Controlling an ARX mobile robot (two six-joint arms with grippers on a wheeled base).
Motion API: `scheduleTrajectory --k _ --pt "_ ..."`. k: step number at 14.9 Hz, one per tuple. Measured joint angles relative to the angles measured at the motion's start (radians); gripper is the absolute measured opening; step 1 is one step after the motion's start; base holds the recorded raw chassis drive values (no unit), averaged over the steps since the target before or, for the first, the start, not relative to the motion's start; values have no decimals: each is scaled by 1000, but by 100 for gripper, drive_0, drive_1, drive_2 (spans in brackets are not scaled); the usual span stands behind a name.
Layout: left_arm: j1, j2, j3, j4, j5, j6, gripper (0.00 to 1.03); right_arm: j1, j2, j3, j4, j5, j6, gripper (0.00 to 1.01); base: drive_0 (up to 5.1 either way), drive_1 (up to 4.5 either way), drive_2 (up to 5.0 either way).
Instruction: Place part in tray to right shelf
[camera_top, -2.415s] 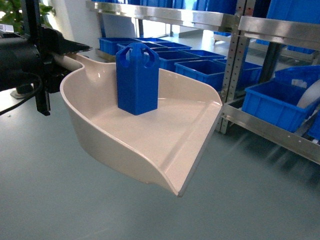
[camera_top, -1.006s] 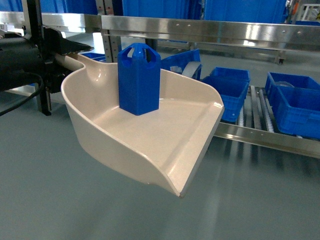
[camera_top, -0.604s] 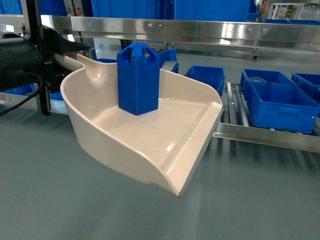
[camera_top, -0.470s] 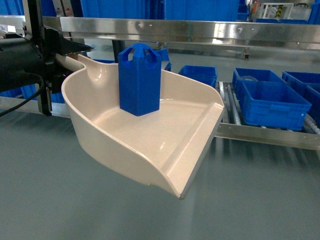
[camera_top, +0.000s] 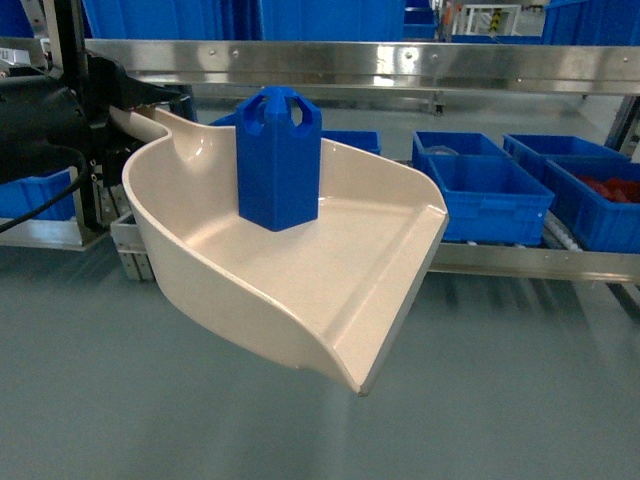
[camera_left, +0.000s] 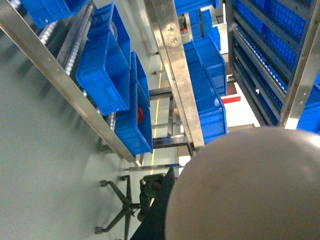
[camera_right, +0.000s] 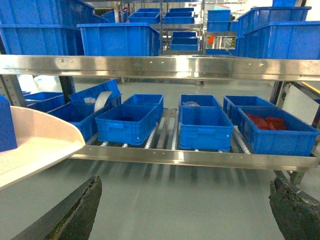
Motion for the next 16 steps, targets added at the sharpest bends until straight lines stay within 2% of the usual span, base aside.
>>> scheduleTrajectory --k 2,6,10,16 --pt "-10 0 0 1 7 0 12 -1 0 0 0 0 0 98 -68 -68 -68" --pt "9 0 0 0 -5 0 12 0 0 0 0 0 0 98 -83 -83 -83" --pt "-6 0 0 0 4 0 12 0 0 0 0 0 0 98 -182 -182 -182" --pt "2 0 0 0 0 0 12 -1 0 0 0 0 0 98 0 0 0"
